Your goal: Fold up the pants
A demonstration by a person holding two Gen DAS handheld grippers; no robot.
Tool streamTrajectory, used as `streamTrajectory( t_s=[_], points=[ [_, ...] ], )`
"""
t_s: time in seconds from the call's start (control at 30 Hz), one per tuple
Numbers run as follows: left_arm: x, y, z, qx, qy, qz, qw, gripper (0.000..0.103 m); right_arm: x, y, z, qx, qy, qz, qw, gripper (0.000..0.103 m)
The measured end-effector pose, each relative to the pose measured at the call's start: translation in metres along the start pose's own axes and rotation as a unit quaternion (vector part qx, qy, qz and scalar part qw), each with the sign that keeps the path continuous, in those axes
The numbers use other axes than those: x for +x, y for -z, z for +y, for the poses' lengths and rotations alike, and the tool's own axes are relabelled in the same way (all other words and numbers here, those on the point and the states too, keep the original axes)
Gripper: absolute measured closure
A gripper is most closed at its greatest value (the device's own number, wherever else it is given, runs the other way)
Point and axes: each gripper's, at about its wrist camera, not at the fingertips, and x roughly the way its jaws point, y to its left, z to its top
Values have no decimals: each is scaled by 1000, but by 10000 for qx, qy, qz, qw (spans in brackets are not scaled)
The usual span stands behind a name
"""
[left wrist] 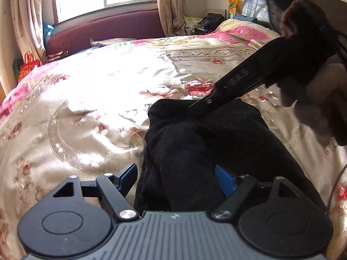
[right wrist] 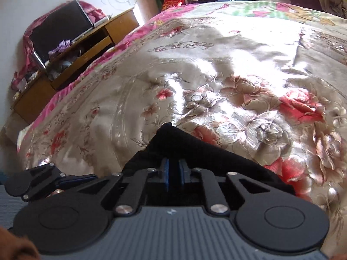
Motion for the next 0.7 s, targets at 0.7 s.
streamTrajectory(
  t_s=[0.7],
  points=[
    [35,-36,-16,715,339,839,9933,29,-36,140,123,-1589,835,-892,9797,50]
  ],
)
